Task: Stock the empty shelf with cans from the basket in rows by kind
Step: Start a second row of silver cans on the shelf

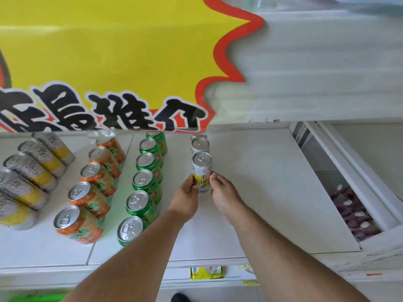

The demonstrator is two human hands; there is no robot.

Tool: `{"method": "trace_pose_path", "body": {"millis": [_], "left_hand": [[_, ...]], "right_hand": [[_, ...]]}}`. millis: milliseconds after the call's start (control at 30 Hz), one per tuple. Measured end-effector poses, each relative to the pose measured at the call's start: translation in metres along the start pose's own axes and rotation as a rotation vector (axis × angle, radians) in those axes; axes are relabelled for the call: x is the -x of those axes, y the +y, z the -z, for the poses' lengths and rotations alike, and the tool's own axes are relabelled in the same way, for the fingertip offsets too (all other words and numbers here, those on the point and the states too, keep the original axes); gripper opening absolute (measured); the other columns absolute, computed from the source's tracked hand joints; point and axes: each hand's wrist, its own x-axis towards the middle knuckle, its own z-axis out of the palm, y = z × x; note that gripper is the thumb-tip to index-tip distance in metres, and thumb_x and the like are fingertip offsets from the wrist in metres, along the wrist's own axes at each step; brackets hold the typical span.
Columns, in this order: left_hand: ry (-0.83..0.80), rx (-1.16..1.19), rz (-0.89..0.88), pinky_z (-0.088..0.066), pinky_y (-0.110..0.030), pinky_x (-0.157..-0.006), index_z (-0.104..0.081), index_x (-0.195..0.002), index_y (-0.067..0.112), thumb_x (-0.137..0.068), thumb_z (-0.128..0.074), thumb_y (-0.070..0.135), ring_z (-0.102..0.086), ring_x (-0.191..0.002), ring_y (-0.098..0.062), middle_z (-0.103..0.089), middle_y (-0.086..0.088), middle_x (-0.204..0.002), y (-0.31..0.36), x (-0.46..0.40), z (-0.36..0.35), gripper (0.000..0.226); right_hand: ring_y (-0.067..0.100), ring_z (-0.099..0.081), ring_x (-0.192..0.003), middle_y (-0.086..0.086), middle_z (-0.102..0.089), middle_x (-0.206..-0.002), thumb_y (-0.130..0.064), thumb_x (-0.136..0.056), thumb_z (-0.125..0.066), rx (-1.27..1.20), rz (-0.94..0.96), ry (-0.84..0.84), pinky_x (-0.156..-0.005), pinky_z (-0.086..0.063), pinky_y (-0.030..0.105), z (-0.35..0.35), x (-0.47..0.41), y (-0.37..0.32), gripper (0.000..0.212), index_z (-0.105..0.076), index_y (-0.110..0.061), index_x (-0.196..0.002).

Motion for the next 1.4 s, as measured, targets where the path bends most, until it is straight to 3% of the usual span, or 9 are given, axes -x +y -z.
{"method": "trace_pose_path", "body": {"millis": [100, 367, 533, 633, 733, 833, 1033, 1233, 1400], "left_hand": [[-0.014, 0.001, 0.000, -0.038, -0.040, -0.115, -0.043, -0.149, 0.038, -0.097, -0.039, 0.029, -0.051, -0.134, -0.026, -0.062, 0.001, -0.139, 0.001, -0.002, 0.002, 0.053], [-0.030, -0.036, 0.006, -0.041, -0.030, -0.110, -0.040, -0.150, 0.041, -0.096, -0.039, 0.034, -0.055, -0.129, -0.015, -0.061, 0.013, -0.138, 0.005, -0.003, 0.004, 0.054], [-0.012, -0.098, 0.021, -0.041, -0.021, -0.084, -0.038, -0.153, 0.030, -0.101, -0.040, 0.025, -0.061, -0.115, -0.017, -0.061, 0.003, -0.139, 0.006, -0.009, 0.008, 0.053], [0.037, -0.064, 0.073, -0.027, -0.015, -0.099, -0.025, -0.160, 0.021, -0.104, -0.041, 0.021, -0.043, -0.137, -0.009, -0.044, 0.005, -0.154, 0.010, 0.008, 0.006, 0.058], [0.055, -0.031, 0.089, -0.028, -0.009, -0.096, -0.023, -0.160, 0.022, -0.106, -0.040, 0.021, -0.043, -0.138, -0.012, -0.042, 0.004, -0.155, 0.007, 0.035, -0.003, 0.057], [0.075, -0.011, 0.103, -0.044, -0.011, -0.074, -0.027, -0.159, 0.027, -0.105, -0.040, 0.023, -0.058, -0.110, -0.013, -0.055, 0.007, -0.137, 0.001, 0.057, -0.009, 0.056], [0.061, 0.041, 0.075, -0.040, -0.041, -0.115, -0.039, -0.154, 0.026, -0.101, -0.050, 0.028, -0.056, -0.131, -0.021, -0.051, 0.003, -0.151, -0.003, 0.105, -0.021, 0.054], [-0.006, 0.093, -0.004, -0.042, -0.043, -0.114, -0.045, -0.150, 0.024, -0.101, -0.055, 0.028, -0.054, -0.132, -0.014, -0.054, 0.005, -0.146, -0.002, 0.155, -0.040, 0.050], [-0.172, 0.065, 0.030, -0.045, -0.044, -0.112, -0.053, -0.143, 0.024, -0.100, -0.059, 0.030, -0.060, -0.126, -0.015, -0.060, 0.004, -0.139, -0.033, 0.199, -0.065, 0.043]], "right_hand": [[0.008, -0.063, -0.112, -0.011, -0.072, -0.120, -0.052, -0.093, -0.041, 0.012, -0.013, -0.014, -0.107, -0.046, 0.033, -0.001, -0.001, 0.000, 0.044, -0.070, -0.034, -0.120], [-0.002, -0.050, -0.074, -0.014, -0.067, -0.099, -0.030, -0.109, -0.038, 0.037, 0.028, -0.024, -0.079, -0.039, 0.022, 0.000, -0.005, 0.002, 0.033, -0.068, -0.024, -0.123], [0.000, -0.044, -0.066, -0.025, -0.054, -0.063, -0.025, -0.110, -0.039, 0.033, -0.004, 0.014, -0.067, -0.036, 0.022, 0.003, 0.000, -0.004, 0.028, -0.064, -0.018, -0.101], [0.005, -0.058, -0.109, -0.023, -0.065, -0.113, -0.026, -0.111, -0.041, -0.008, -0.029, 0.006, -0.101, -0.042, 0.024, 0.006, 0.013, -0.004, 0.024, -0.059, -0.034, -0.124], [0.013, -0.045, -0.144, -0.006, -0.047, -0.158, -0.033, -0.110, -0.043, -0.008, -0.042, 0.002, -0.124, -0.033, 0.037, 0.008, 0.033, -0.002, 0.047, -0.045, -0.019, -0.155], [0.015, -0.049, -0.140, -0.005, -0.047, -0.159, -0.036, -0.110, -0.044, 0.004, -0.060, 0.000, -0.124, -0.033, 0.041, 0.015, 0.055, 0.006, 0.049, -0.045, -0.020, -0.155], [0.015, -0.047, -0.144, -0.001, -0.053, -0.154, -0.035, -0.106, -0.051, -0.031, -0.022, 0.023, -0.124, -0.034, 0.041, 0.036, 0.109, 0.028, 0.048, -0.053, -0.015, -0.150], [0.026, -0.057, -0.135, 0.018, -0.063, -0.138, -0.034, -0.107, -0.054, -0.278, -0.108, 0.058, -0.118, -0.043, 0.042, 0.079, 0.208, 0.059, 0.027, -0.068, -0.013, -0.116], [0.032, -0.055, -0.138, 0.022, -0.058, -0.145, -0.026, -0.106, -0.054, -0.388, -0.292, 0.208, -0.123, -0.034, 0.050, 0.119, 0.312, 0.121, 0.023, -0.070, -0.021, -0.122]]}}
